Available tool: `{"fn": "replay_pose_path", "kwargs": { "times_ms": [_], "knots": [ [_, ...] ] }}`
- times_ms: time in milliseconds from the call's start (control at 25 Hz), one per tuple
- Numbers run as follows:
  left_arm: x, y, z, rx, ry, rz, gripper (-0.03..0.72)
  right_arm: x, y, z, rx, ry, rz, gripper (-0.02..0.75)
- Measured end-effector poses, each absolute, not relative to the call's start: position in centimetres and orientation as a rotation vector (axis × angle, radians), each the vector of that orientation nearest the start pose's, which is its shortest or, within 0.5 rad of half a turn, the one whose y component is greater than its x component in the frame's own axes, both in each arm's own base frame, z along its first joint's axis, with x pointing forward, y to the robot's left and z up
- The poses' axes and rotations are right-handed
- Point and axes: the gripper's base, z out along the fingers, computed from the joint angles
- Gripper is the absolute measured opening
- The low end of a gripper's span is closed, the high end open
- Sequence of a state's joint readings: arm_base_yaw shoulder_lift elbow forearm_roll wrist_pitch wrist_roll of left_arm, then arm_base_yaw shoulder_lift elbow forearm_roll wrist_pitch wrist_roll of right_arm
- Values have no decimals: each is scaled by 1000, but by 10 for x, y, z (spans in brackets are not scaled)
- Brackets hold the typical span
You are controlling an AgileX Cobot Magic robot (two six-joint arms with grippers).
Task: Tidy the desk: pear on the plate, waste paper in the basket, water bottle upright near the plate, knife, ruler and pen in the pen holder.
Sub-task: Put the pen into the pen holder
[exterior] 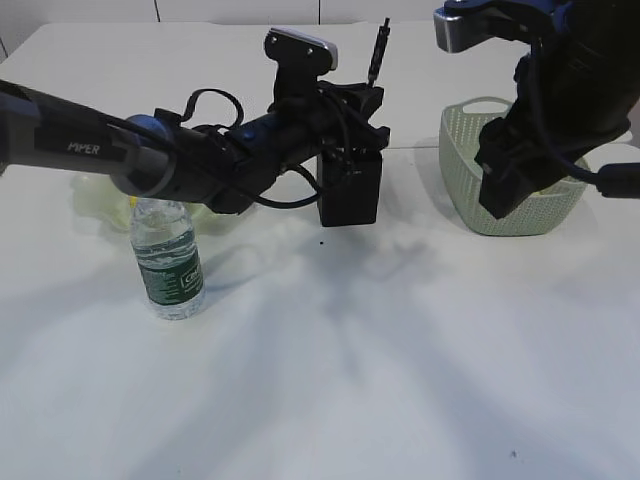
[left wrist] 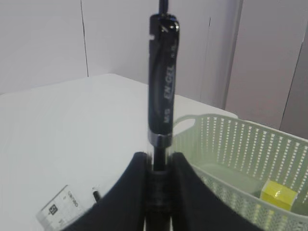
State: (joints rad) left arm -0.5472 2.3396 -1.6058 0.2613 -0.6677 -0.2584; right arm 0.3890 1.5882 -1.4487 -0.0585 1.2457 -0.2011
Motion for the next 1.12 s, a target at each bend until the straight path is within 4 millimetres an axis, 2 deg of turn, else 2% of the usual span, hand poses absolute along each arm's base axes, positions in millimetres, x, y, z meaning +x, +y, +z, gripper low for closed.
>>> {"fn": "replay_pose_path", "kwargs": {
  "times_ms": [240,1120],
  "knots": [
    [444,-287,154,514,1543,-590,71,298,116,326,-848,2736,-47,461],
    [446,-283,137,514,1659,-550,81,298,115,326,-853,2732,-77,461]
  ]
}}
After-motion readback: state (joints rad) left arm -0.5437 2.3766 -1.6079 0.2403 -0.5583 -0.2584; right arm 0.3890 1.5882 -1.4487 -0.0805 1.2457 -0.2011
